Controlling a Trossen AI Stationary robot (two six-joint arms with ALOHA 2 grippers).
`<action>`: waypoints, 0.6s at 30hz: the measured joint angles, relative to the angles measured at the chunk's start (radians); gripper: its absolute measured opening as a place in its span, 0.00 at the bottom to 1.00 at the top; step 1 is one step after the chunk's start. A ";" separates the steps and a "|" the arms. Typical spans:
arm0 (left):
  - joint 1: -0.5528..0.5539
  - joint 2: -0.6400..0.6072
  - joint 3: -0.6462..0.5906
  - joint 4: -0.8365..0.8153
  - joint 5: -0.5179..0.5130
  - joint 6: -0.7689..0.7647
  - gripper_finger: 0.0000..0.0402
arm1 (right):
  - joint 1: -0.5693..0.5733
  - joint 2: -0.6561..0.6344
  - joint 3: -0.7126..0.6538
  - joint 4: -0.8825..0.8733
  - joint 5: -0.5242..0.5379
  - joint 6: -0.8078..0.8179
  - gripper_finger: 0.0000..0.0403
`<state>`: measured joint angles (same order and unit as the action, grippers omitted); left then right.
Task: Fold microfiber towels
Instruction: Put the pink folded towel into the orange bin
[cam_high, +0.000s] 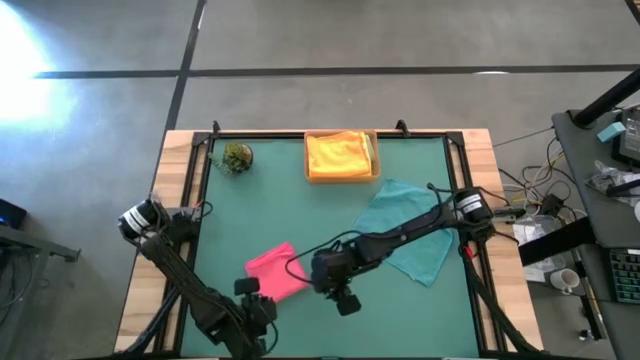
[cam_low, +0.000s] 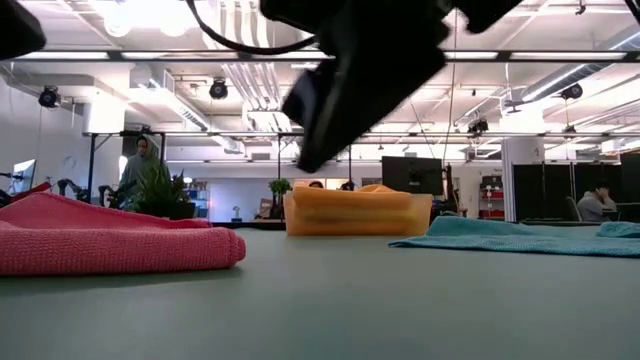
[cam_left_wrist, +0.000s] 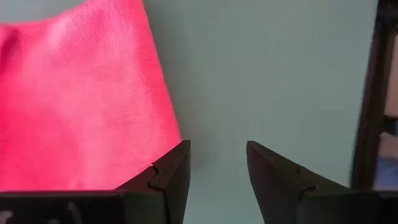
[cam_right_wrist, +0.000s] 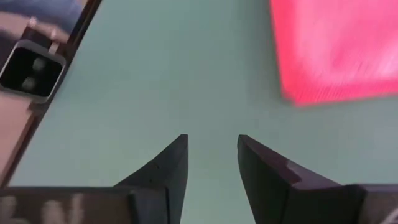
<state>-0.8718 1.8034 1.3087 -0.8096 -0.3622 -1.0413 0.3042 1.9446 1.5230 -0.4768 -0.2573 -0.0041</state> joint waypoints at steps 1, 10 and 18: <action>0.001 0.000 0.000 -0.009 -0.006 0.025 0.35 | 0.000 0.005 0.000 0.032 0.005 -0.009 0.33; 0.003 0.049 -0.013 -0.044 -0.014 0.080 0.35 | -0.003 0.069 0.000 0.209 0.064 -0.167 0.35; 0.031 0.133 -0.014 -0.049 -0.011 0.086 0.35 | -0.003 0.087 -0.002 0.270 0.186 -0.216 0.37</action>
<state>-0.8406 1.9369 1.2949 -0.8581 -0.3737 -0.9553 0.3008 2.0312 1.5211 -0.2069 -0.0711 -0.2203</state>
